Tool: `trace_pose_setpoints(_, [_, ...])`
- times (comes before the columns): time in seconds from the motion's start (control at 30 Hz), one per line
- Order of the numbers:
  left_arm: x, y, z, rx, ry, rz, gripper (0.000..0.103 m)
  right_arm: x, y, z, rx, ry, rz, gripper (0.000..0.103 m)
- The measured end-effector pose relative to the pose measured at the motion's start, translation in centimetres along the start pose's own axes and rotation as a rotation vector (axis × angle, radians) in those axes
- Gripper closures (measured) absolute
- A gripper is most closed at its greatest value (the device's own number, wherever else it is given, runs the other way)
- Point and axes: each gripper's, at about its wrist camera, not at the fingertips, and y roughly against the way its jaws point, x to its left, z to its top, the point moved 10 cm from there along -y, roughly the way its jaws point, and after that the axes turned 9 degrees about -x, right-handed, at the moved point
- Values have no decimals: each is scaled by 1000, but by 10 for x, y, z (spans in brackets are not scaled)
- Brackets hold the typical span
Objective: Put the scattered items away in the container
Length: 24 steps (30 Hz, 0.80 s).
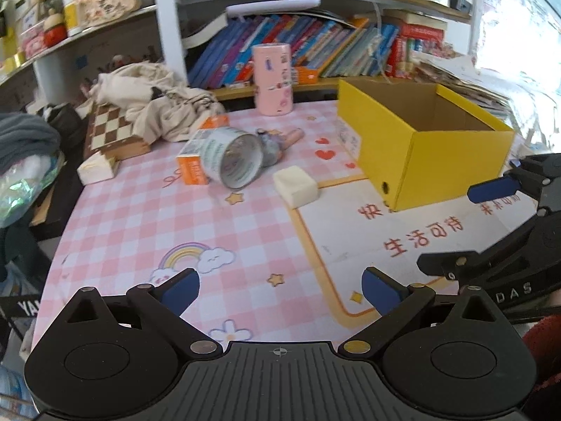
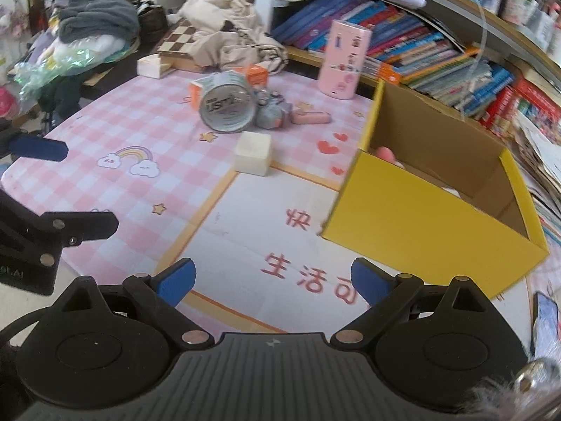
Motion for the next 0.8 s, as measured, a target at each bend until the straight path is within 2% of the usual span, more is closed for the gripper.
trace_pose_setpoints(0.57, [36, -17, -2, 16, 110, 85, 2, 39, -30, 19, -13, 203, 104, 8])
trace_pose_setpoints(0.8, [50, -30, 7, 2, 121, 130, 2, 43, -54, 32, -29, 233, 125, 9])
